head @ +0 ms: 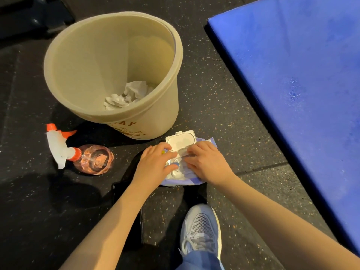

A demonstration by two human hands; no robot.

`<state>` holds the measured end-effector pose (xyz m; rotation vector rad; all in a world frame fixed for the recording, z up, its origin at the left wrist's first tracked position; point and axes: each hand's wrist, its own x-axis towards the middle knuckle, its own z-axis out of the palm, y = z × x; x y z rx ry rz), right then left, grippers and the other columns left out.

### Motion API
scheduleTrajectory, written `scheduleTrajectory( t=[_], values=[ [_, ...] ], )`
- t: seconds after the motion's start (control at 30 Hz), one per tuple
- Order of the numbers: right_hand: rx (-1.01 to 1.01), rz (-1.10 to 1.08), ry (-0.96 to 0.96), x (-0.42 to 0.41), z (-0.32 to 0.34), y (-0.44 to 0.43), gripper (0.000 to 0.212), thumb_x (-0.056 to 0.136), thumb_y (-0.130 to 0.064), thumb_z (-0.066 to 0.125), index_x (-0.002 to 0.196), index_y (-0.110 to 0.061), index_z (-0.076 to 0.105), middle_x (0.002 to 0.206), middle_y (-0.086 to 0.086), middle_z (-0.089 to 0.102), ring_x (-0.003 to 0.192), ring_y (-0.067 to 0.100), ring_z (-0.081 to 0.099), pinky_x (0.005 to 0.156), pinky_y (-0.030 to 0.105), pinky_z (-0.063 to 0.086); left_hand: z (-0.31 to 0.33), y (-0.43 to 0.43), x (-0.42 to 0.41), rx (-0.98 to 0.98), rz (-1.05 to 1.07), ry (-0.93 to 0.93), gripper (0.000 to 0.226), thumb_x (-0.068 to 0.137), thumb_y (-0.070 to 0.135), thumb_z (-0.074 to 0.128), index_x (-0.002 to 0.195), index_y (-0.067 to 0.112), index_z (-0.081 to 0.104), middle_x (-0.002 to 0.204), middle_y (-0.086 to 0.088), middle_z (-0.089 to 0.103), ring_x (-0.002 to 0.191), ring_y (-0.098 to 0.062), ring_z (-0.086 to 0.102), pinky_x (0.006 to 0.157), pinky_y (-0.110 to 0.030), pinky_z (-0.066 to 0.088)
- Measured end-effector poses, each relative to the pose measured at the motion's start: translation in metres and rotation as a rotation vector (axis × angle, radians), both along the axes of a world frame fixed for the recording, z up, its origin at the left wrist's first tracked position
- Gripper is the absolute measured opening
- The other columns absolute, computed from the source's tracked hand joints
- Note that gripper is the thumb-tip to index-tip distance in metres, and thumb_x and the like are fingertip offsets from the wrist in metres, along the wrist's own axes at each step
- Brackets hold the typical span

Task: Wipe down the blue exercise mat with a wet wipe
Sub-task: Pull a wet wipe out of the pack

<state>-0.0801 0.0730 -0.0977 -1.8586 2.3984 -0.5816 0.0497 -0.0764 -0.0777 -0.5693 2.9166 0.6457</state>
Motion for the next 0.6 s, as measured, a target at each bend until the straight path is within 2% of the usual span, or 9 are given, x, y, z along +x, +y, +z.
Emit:
scheduleTrajectory(
  t=[0.1, 0.17, 0.23, 0.27, 0.33, 0.4, 0.53, 0.6],
  values=[
    [0.008, 0.005, 0.002, 0.004, 0.003, -0.003, 0.028, 0.083, -0.029, 0.049, 0.067, -0.021, 0.071, 0.076, 0.0, 0.058, 0.07, 0.025, 0.054, 0.065, 0.034, 0.045, 0.001, 0.001, -0.001, 0.012, 0.009, -0.02, 0.03, 0.085, 0.033, 0.07, 0.113, 0.021, 0.068, 0.125, 0.002, 0.052, 0.11, -0.021, 0.051, 0.098, -0.036, 0.034],
    [0.011, 0.0, 0.015, 0.004, 0.005, -0.006, 0.027, 0.081, -0.029, 0.05, 0.064, -0.02, 0.069, 0.074, 0.0, 0.057, 0.069, 0.024, 0.051, 0.062, 0.033, 0.042, 0.002, 0.001, 0.0, 0.012, 0.008, -0.025, 0.03, 0.086, 0.033, 0.069, 0.114, 0.022, 0.067, 0.128, 0.003, 0.05, 0.113, -0.02, 0.049, 0.099, -0.033, 0.032],
    [0.069, 0.013, 0.049, 0.007, 0.008, -0.011, 0.013, 0.073, -0.024, 0.066, 0.062, -0.016, 0.067, 0.072, 0.002, 0.056, 0.067, 0.023, 0.05, 0.063, 0.031, 0.035, 0.001, 0.001, 0.0, 0.006, 0.004, -0.026, 0.029, 0.087, 0.033, 0.067, 0.114, 0.022, 0.066, 0.129, 0.003, 0.049, 0.114, -0.019, 0.048, 0.099, -0.033, 0.031],
    [0.113, 0.012, 0.052, 0.009, 0.009, -0.013, 0.013, 0.062, -0.018, 0.077, 0.062, -0.013, 0.065, 0.072, 0.004, 0.055, 0.065, 0.023, 0.051, 0.063, 0.031, 0.035, 0.001, 0.002, 0.001, 0.006, 0.006, -0.028, 0.028, 0.088, 0.033, 0.067, 0.114, 0.022, 0.066, 0.129, 0.003, 0.049, 0.114, -0.019, 0.047, 0.099, -0.033, 0.03],
    [0.185, -0.028, -0.012, 0.014, 0.007, -0.016, 0.032, 0.043, -0.007, 0.086, 0.062, -0.01, 0.06, 0.069, 0.007, 0.055, 0.059, 0.024, 0.053, 0.056, 0.028, 0.041, 0.001, 0.002, 0.001, 0.012, 0.015, -0.029, 0.029, 0.088, 0.033, 0.066, 0.115, 0.021, 0.066, 0.131, 0.002, 0.049, 0.115, -0.019, 0.048, 0.1, -0.033, 0.031],
    [0.172, -0.071, -0.126, 0.015, 0.004, -0.015, 0.039, 0.038, 0.002, 0.085, 0.063, -0.007, 0.056, 0.069, 0.011, 0.055, 0.057, 0.026, 0.053, 0.052, 0.028, 0.043, 0.001, 0.002, 0.001, 0.019, 0.02, -0.013, 0.031, 0.088, 0.032, 0.068, 0.116, 0.02, 0.067, 0.13, 0.001, 0.051, 0.114, -0.021, 0.05, 0.1, -0.035, 0.033],
    [0.071, -0.134, -0.32, 0.013, 0.003, -0.007, 0.028, 0.057, 0.015, 0.075, 0.07, -0.001, 0.055, 0.076, 0.018, 0.055, 0.06, 0.033, 0.054, 0.048, 0.039, 0.05, 0.0, 0.002, 0.003, 0.019, 0.003, 0.012, 0.032, 0.087, 0.03, 0.069, 0.116, 0.018, 0.067, 0.129, -0.001, 0.053, 0.114, -0.023, 0.052, 0.099, -0.038, 0.035],
    [0.021, -0.116, -0.291, 0.013, 0.007, -0.005, 0.01, 0.072, 0.002, 0.068, 0.071, -0.001, 0.06, 0.075, 0.015, 0.057, 0.059, 0.032, 0.054, 0.048, 0.034, 0.048, 0.0, 0.002, 0.003, 0.022, 0.004, 0.013, 0.033, 0.088, 0.031, 0.067, 0.119, 0.019, 0.066, 0.13, 0.001, 0.052, 0.117, -0.021, 0.05, 0.102, -0.038, 0.033]
  ],
)
